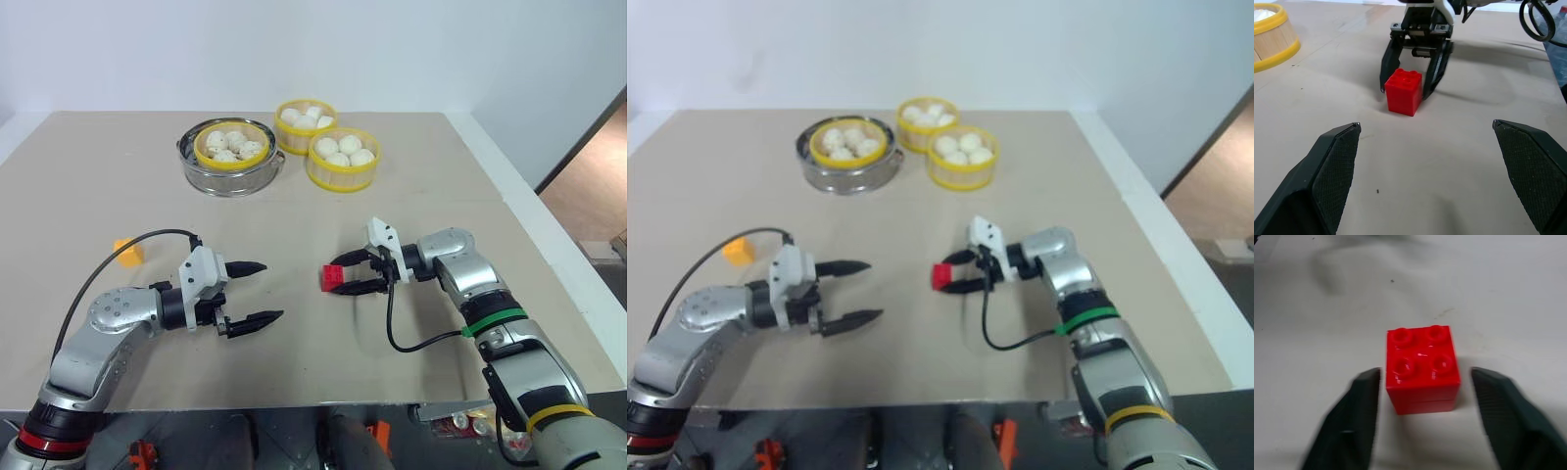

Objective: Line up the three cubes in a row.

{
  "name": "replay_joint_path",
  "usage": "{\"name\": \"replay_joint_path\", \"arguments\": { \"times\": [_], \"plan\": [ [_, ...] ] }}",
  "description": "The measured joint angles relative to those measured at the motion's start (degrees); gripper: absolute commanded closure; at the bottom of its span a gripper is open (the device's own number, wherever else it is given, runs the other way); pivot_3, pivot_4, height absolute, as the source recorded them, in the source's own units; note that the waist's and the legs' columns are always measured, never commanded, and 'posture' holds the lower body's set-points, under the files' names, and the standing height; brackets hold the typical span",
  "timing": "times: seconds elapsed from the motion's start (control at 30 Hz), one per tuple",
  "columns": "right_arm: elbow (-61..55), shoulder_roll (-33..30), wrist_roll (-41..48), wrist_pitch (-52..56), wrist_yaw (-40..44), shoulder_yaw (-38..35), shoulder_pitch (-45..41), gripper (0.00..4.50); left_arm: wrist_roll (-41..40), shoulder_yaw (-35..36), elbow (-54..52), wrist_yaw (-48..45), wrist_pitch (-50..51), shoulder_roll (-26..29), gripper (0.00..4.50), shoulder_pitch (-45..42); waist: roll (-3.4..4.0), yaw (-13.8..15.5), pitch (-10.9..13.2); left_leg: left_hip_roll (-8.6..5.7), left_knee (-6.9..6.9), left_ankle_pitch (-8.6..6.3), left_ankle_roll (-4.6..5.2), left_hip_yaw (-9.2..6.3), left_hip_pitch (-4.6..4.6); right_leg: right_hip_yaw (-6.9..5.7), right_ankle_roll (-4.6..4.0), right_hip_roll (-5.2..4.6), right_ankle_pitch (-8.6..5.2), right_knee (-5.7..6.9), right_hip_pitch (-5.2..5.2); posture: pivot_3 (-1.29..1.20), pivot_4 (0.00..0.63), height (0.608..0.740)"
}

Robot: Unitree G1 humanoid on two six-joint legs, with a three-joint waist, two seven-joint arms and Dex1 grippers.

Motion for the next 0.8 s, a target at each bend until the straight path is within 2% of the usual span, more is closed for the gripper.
{"name": "replay_joint_path", "arguments": {
  "times": [0.03,0.2,0.4,0.5,0.63,0.8],
  "plan": [
    [-0.23,-0.02,0.09,0.30,0.00,-0.14,0.03,0.05,0.01,0.00,0.10,0.07,0.00,-0.02,0.00,-0.05,0.00,0.00,0.00,0.00,0.00,0.00,0.00,0.00,0.00,0.00,0.00,0.00,0.00,0.00,0.00,0.00,0.150,0.740],
    [-9.57,-1.12,3.48,6.55,-0.24,-3.21,1.67,0.05,-0.92,1.23,0.08,2.63,0.73,-1.03,0.00,0.02,0.03,0.01,0.02,0.01,-0.01,0.00,0.00,-0.01,-0.02,0.01,0.02,0.00,-0.01,0.02,-0.02,0.00,0.150,0.740],
    [-30.94,-3.95,12.71,20.99,-3.90,-8.92,5.84,0.05,-3.24,12.54,-3.40,10.99,1.29,-2.29,0.00,3.69,0.04,-0.03,0.02,0.05,-0.07,-0.01,-0.01,-0.01,0.03,0.00,0.01,0.00,-0.05,0.02,0.00,0.00,0.150,0.740],
    [-40.36,-3.90,16.24,26.13,-6.61,-8.92,10.41,0.05,-2.65,16.93,-7.01,16.64,0.65,-4.51,0.00,10.25,0.04,-0.07,0.02,0.06,-0.13,-0.03,-0.04,0.06,0.09,0.02,-0.03,-0.06,-0.10,0.01,0.01,0.00,0.150,0.740],
    [-44.51,-3.84,16.80,26.81,-9.19,-8.84,12.81,0.05,-0.79,17.68,-12.30,21.91,-0.02,-7.68,0.00,18.77,0.04,-0.01,0.02,0.02,-0.06,-0.03,-0.05,0.07,0.06,0.04,-0.22,-0.10,-0.19,0.00,0.00,0.00,0.150,0.740],
    [-45.00,-3.85,17.17,26.59,-10.36,-8.74,12.89,0.05,1.76,19.89,-11.82,22.66,-3.80,-8.22,0.00,22.62,0.03,0.03,0.02,0.03,0.00,-0.02,-0.06,0.05,0.14,-0.01,-0.40,-0.10,-0.07,0.00,0.03,0.00,0.150,0.740]
  ]
}}
